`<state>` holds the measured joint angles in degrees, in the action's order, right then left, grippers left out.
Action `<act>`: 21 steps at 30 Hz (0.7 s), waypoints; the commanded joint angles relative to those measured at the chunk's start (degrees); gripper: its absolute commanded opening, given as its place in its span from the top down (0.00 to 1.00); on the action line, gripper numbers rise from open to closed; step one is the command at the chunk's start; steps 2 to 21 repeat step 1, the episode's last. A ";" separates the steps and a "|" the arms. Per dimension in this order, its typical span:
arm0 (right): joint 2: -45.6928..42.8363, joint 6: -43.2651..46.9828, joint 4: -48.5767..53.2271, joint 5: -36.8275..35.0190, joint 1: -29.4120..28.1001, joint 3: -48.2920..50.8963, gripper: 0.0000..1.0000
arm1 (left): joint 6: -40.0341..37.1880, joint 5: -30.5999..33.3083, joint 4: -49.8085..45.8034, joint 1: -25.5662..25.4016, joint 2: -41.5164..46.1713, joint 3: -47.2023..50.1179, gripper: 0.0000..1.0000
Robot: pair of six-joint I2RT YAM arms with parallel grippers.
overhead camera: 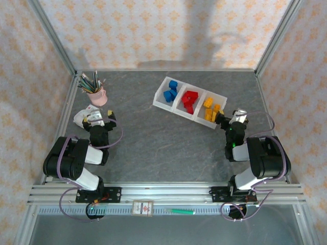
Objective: Sort the legos into containers by color
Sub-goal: Reset both arms
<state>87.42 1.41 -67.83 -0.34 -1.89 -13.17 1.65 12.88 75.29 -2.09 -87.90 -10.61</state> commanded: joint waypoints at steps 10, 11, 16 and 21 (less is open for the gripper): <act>-0.40 1.00 -2.44 0.25 -0.22 -0.19 0.00 | 1.03 0.91 2.49 0.38 -0.21 -0.72 0.00; -0.40 1.00 -2.44 0.25 -0.22 -0.19 0.00 | 1.03 0.91 2.49 0.38 -0.21 -0.72 0.00; -0.40 1.00 -2.44 0.25 -0.22 -0.19 0.00 | 1.03 0.91 2.49 0.38 -0.21 -0.72 0.00; -0.40 1.00 -2.44 0.25 -0.22 -0.19 0.00 | 1.03 0.91 2.49 0.38 -0.21 -0.72 0.00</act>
